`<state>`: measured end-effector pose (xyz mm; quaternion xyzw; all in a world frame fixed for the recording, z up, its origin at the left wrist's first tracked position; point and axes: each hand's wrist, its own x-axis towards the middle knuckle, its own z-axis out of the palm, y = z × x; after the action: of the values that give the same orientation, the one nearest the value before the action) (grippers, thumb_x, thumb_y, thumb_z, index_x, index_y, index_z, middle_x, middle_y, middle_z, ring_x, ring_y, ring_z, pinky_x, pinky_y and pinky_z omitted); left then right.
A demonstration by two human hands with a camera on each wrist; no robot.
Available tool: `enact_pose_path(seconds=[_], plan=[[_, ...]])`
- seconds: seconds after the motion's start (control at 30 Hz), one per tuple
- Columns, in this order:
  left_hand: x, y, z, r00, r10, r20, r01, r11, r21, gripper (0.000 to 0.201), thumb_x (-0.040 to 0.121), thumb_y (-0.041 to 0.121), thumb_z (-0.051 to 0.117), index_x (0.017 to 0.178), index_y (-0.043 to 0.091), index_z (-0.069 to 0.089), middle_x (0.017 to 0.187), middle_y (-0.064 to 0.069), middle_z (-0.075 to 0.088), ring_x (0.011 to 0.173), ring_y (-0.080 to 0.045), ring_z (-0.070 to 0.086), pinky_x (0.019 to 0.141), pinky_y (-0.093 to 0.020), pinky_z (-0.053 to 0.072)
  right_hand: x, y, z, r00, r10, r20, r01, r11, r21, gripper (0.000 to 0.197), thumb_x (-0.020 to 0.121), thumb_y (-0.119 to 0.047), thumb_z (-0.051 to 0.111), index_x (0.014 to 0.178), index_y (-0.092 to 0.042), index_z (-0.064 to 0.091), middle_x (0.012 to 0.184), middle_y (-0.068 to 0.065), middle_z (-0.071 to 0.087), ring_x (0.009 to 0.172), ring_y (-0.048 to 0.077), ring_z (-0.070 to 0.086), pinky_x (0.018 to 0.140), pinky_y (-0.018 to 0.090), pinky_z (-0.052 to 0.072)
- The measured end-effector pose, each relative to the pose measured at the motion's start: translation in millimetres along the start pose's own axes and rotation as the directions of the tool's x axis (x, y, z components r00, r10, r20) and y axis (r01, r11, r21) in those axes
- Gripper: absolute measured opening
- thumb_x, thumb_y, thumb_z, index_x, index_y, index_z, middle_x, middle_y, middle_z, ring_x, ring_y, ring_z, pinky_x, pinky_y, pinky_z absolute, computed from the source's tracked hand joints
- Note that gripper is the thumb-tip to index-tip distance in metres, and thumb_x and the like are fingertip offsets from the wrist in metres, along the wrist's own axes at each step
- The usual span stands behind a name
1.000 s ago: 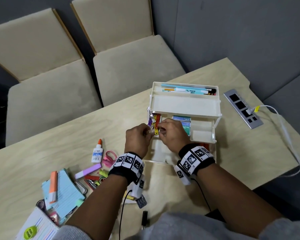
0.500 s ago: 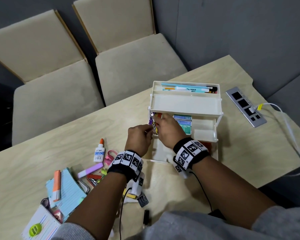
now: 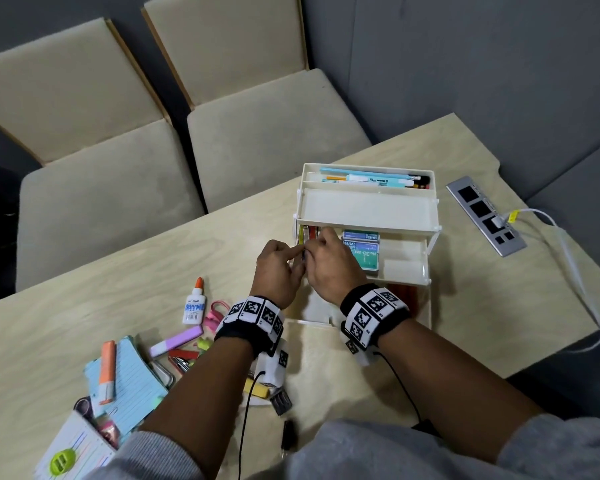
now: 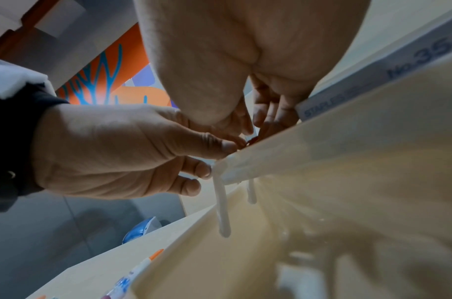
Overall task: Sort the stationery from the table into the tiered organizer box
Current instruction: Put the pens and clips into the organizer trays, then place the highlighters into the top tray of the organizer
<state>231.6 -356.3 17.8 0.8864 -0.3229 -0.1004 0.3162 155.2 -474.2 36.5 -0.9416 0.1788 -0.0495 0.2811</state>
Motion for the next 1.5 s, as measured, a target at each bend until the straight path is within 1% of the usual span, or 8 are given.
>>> enact_pose_path(seconds=[0.17, 0.33, 0.4, 0.5, 0.7, 0.87, 1.2, 1.5], plan=[[-10.1, 1.4, -8.0, 0.999, -0.043, -0.016, 0.043, 0.998, -0.039, 0.031, 0.087, 0.022, 0.068, 0.118, 0.021, 0.070, 0.094, -0.002, 0.053, 0.065, -0.014, 0.056, 0.074, -0.016, 0.035, 1.6, -1.7, -1.5, 0.996, 0.000, 0.087, 0.005, 0.998, -0.063, 0.022, 0.089, -0.008, 0.055, 0.109, -0.007, 0.063, 0.109, 0.014, 0.048, 0.091, 0.032, 0.059, 0.082, 0.042, 0.053], [-54.3, -14.6, -38.8, 0.991, -0.127, -0.052, 0.123, 0.989, -0.080, 0.023, 0.086, 0.017, 0.066, 0.108, 0.022, 0.072, 0.095, 0.001, 0.059, 0.062, -0.011, 0.060, 0.079, -0.005, 0.032, -1.7, 4.2, -3.2, 0.998, -0.008, -0.058, 0.003, 0.997, -0.083, 0.015, 0.094, -0.009, 0.053, 0.101, -0.008, 0.066, 0.103, 0.009, 0.051, 0.095, 0.026, 0.053, 0.084, 0.040, 0.051], [-86.7, -37.1, -61.4, 0.980, -0.191, -0.059, 0.185, 0.979, -0.085, 0.019, 0.085, 0.019, 0.063, 0.101, 0.023, 0.073, 0.086, 0.005, 0.063, 0.066, -0.011, 0.061, 0.082, -0.015, 0.042, -7.1, 0.6, -1.4, 0.987, -0.059, -0.146, 0.047, 0.995, -0.085, 0.015, 0.094, -0.011, 0.054, 0.099, -0.006, 0.067, 0.099, 0.010, 0.051, 0.095, 0.026, 0.050, 0.083, 0.041, 0.047], [-141.3, -78.0, -94.5, 0.926, -0.372, -0.057, 0.365, 0.925, -0.110, 0.017, 0.088, 0.015, 0.063, 0.095, 0.026, 0.073, 0.072, 0.010, 0.067, 0.065, -0.009, 0.064, 0.069, -0.029, 0.053, -22.9, -16.9, 5.9, 0.951, -0.200, -0.237, 0.199, 0.980, -0.031, 0.015, 0.089, -0.012, 0.061, 0.099, -0.004, 0.070, 0.096, 0.013, 0.053, 0.095, 0.029, 0.051, 0.086, 0.039, 0.044], [-260.9, -142.7, -127.4, 0.807, -0.588, -0.062, 0.587, 0.809, -0.028, 0.023, 0.085, 0.009, 0.066, 0.089, 0.031, 0.071, 0.071, 0.009, 0.068, 0.069, -0.012, 0.065, 0.066, -0.026, 0.047, -71.0, -66.3, 54.6, 0.933, -0.326, 0.152, 0.313, 0.944, 0.102, 0.017, 0.092, -0.025, 0.058, 0.095, -0.013, 0.070, 0.086, 0.002, 0.057, 0.081, 0.023, 0.057, 0.073, 0.037, 0.050], [-321.8, -172.3, -123.3, 0.772, -0.635, 0.035, 0.630, 0.771, 0.086, 0.022, 0.080, 0.016, 0.072, 0.101, 0.024, 0.074, 0.091, -0.002, 0.069, 0.085, -0.018, 0.065, 0.076, -0.026, 0.046, -102.6, -89.0, 94.5, 0.750, -0.148, 0.644, 0.251, 0.966, -0.070, 0.024, 0.091, -0.040, 0.062, 0.106, -0.022, 0.067, 0.102, 0.002, 0.059, 0.100, 0.020, 0.057, 0.083, 0.032, 0.047], [-370.6, -202.9, -117.4, 0.773, -0.580, 0.258, 0.534, 0.814, 0.229, 0.089, 0.048, 0.043, 0.091, 0.129, 0.038, 0.056, 0.119, 0.004, 0.049, 0.109, -0.018, 0.051, 0.095, -0.030, 0.047, -163.3, -142.7, 146.6, 0.694, -0.232, 0.682, 0.397, 0.913, -0.094, 0.027, 0.088, -0.040, 0.061, 0.104, -0.019, 0.066, 0.108, 0.004, 0.058, 0.104, 0.025, 0.056, 0.084, 0.039, 0.050], [-367.6, -205.9, -115.5, 0.792, -0.512, 0.332, 0.460, 0.859, 0.227, 0.076, 0.062, 0.024, 0.087, 0.130, 0.035, 0.054, 0.119, 0.001, 0.047, 0.108, -0.019, 0.051, 0.091, -0.026, 0.044, -190.8, -206.1, 182.5, 0.590, -0.329, 0.737, 0.580, 0.808, -0.105, 0.036, 0.093, -0.038, 0.053, 0.127, -0.026, 0.058, 0.107, 0.012, 0.058, 0.106, 0.031, 0.051, 0.081, 0.040, 0.045]])
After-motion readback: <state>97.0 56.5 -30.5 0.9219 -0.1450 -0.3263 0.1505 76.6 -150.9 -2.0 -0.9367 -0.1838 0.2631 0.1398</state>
